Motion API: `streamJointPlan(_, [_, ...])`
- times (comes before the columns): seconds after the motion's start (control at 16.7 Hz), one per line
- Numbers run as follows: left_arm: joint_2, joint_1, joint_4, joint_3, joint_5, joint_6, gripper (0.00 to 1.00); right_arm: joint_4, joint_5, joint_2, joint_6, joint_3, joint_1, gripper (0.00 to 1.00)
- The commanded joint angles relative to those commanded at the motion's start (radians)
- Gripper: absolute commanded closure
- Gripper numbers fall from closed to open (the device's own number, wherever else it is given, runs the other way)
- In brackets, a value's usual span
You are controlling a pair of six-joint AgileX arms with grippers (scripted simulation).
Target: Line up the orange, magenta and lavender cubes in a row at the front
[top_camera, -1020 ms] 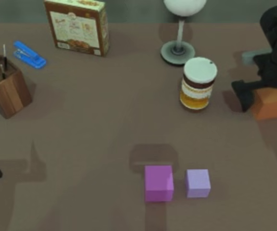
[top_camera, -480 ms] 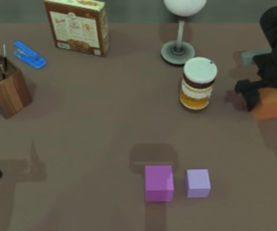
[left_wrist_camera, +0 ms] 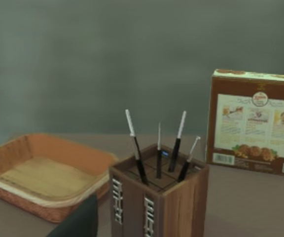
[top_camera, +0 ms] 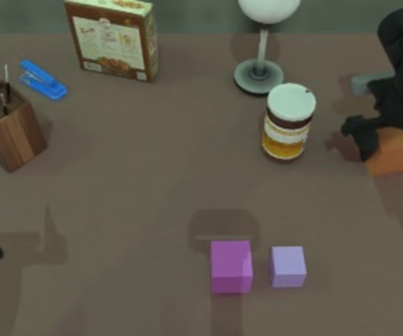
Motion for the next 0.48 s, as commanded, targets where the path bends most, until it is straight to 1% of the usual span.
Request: streamJointPlan(0.48, [0.000, 0.000, 0.000, 0.000, 0.000, 0.000, 0.00, -0.007, -0.001, -0.012, 0.001, 0.005, -0.002, 1.00])
